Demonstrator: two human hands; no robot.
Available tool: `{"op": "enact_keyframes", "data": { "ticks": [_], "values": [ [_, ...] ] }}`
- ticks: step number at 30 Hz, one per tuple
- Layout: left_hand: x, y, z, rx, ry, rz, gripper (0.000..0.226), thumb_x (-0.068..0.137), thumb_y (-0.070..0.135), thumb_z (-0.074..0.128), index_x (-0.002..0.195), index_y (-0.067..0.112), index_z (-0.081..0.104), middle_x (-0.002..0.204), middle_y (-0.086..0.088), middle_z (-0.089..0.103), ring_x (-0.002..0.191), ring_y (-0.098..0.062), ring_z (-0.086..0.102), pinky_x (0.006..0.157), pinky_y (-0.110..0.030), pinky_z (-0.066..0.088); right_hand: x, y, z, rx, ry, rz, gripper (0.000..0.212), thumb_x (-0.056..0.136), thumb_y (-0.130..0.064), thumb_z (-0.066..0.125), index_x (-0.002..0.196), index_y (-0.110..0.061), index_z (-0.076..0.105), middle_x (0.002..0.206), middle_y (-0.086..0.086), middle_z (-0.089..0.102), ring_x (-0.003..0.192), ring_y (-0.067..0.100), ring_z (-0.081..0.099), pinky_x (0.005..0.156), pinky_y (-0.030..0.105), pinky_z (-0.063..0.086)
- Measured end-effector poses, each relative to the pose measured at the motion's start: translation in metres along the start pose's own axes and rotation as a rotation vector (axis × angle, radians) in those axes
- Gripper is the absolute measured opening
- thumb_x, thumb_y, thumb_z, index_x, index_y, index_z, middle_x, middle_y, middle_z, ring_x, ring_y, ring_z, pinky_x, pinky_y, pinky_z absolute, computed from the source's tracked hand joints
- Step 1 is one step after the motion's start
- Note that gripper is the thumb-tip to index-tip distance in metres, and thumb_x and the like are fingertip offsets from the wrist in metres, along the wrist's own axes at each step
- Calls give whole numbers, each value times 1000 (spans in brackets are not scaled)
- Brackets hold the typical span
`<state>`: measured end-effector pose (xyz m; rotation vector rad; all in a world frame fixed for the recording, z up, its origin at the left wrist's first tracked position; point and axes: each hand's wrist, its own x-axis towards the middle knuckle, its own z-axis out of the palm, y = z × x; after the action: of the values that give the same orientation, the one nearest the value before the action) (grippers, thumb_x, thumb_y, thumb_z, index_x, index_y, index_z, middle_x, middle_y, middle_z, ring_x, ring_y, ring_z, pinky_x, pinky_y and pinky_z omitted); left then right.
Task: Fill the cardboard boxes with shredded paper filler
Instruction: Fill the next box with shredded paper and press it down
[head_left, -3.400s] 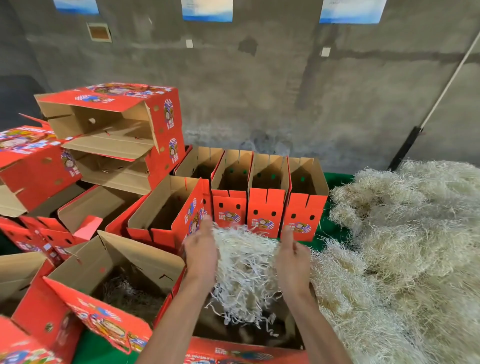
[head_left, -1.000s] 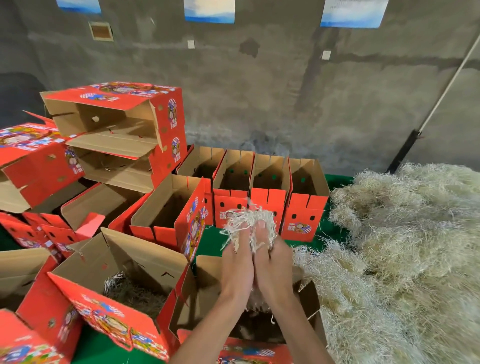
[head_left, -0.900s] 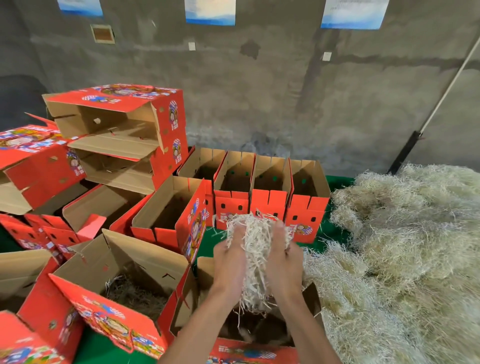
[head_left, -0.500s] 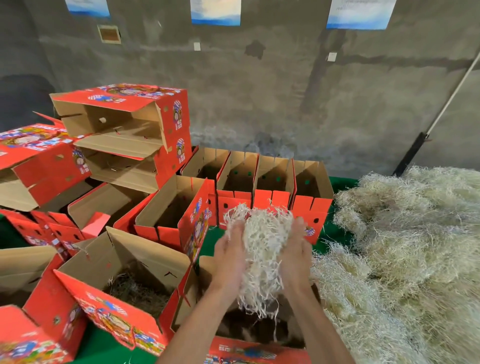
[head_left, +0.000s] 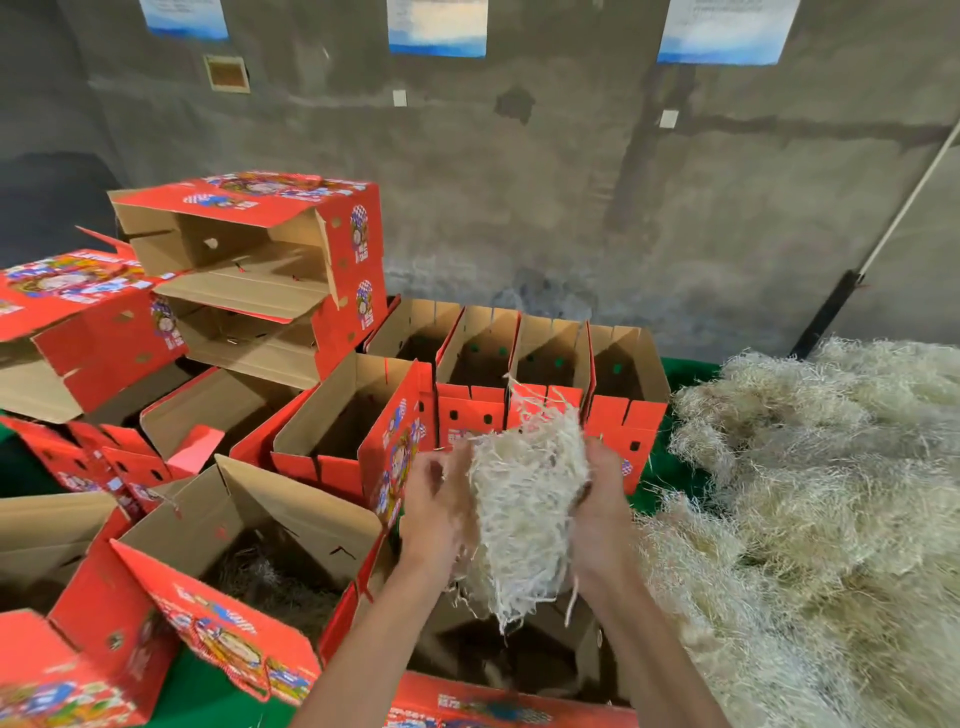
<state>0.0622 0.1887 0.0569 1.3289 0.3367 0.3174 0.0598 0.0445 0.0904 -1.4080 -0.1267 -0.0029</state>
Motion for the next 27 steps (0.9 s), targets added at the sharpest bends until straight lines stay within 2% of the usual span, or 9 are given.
{"op": "enact_keyframes", "data": {
  "ticks": [3, 5, 9, 13, 17, 20, 23, 25, 27],
  "values": [
    [-15, 4, 9, -101, -62, -270, 55, 86, 66, 59, 117, 21, 64, 107, 4, 70, 100, -18, 67, 94, -33, 53, -1, 7, 12, -238, -7, -218, 35, 104, -48, 45, 95, -21, 64, 68, -1, 54, 55, 13, 49, 52, 23, 45],
    [-19, 8, 9, -256, -192, -361, 71, 84, 77, 50, 128, 23, 64, 120, -2, 72, 113, -23, 67, 106, -48, 46, 2, 18, 9, -320, 54, -347, 20, 100, -42, 57, 94, -26, 68, 92, -7, 56, 77, 9, 54, 66, 21, 46],
    [-30, 3, 20, -122, -143, -210, 92, 67, 87, 59, 143, 36, 48, 137, 18, 51, 125, -6, 48, 107, -32, 33, -1, 31, 12, -256, 177, -319, 8, 90, -43, 68, 94, -36, 71, 117, -11, 49, 115, 10, 52, 89, 13, 46],
    [-36, -10, 21, 4, -122, -98, 91, 66, 84, 66, 145, 47, 41, 149, 23, 41, 137, -1, 39, 114, -34, 35, -4, 32, 19, -96, 278, -174, 36, 89, -64, 62, 107, -34, 58, 104, -20, 61, 101, -1, 59, 85, 22, 46],
    [-39, -13, 17, 21, -113, -135, 57, 53, 92, 66, 103, 67, 54, 119, 36, 50, 111, 13, 46, 95, -22, 36, -2, 30, 22, -48, 315, -22, 52, 92, -75, 45, 106, -28, 63, 103, -21, 68, 96, -10, 62, 81, 23, 45],
    [-44, -6, 28, 43, -48, 24, 26, 75, 84, 56, 87, 61, 62, 100, 36, 60, 96, 18, 53, 93, -22, 42, -4, 33, 29, -127, 371, -100, 49, 97, -67, 45, 104, -25, 69, 97, -13, 72, 94, -1, 66, 84, 24, 47],
    [-41, 0, 28, 52, -14, 156, 43, 94, 67, 46, 61, 41, 53, 59, 20, 46, 56, 5, 43, 62, -13, 42, -8, 32, 26, -168, 297, -148, 49, 99, -65, 44, 71, -29, 62, 60, -12, 56, 58, 3, 52, 62, 18, 42],
    [-40, -1, 22, 105, -7, 148, 56, 92, 67, 44, 49, 32, 40, 47, 12, 31, 46, -5, 30, 45, -14, 33, -8, 29, 20, -189, 212, -58, 59, 97, -69, 42, 56, -26, 40, 49, -7, 35, 45, 14, 33, 47, 24, 33],
    [-35, 0, 19, 162, 27, 114, 63, 92, 63, 46, 43, 26, 35, 42, 11, 25, 41, -6, 25, 40, -17, 28, -7, 28, 17, -242, 178, 34, 64, 93, -74, 39, 52, -25, 37, 45, -6, 27, 40, 16, 26, 41, 24, 30]
  ]
}}
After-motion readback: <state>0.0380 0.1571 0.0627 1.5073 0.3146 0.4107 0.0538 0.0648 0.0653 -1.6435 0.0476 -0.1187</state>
